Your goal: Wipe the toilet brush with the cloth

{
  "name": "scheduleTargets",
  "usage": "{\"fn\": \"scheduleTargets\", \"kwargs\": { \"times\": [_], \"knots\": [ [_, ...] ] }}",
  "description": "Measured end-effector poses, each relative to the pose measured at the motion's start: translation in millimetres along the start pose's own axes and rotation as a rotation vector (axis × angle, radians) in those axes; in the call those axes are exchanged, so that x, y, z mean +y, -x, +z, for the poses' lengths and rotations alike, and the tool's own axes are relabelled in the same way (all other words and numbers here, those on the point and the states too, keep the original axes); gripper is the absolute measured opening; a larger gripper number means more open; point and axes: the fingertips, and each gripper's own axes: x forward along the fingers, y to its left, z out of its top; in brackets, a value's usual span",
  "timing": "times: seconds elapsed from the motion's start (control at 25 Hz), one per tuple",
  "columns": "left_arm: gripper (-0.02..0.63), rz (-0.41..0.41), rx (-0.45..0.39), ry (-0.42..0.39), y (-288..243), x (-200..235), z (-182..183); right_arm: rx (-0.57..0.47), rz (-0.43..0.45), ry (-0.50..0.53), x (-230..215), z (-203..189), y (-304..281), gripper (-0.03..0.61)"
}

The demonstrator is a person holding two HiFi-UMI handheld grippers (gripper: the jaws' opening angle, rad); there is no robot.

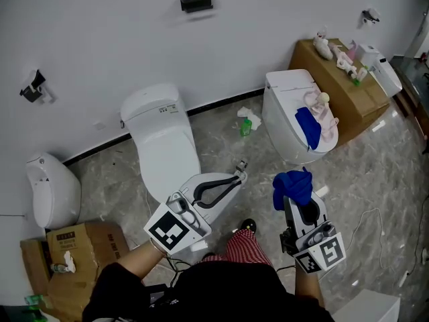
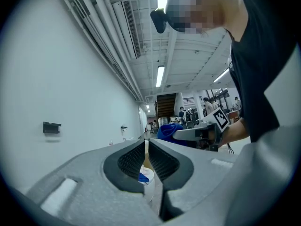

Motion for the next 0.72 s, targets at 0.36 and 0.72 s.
{"fn": "scheduleTargets", "kwargs": {
  "times": [0.36, 0.72],
  "knots": [
    [0.008, 0.032, -0.045, 0.020, -53, 40, -5, 0.015, 0.019, -0.040, -63, -2, -30, 0.078],
    [0.007, 0.060, -0.019, 0.062, -105, 77, -27, 0.050, 0.048, -0.058, -127, -10, -62, 0.078]
  ]
}}
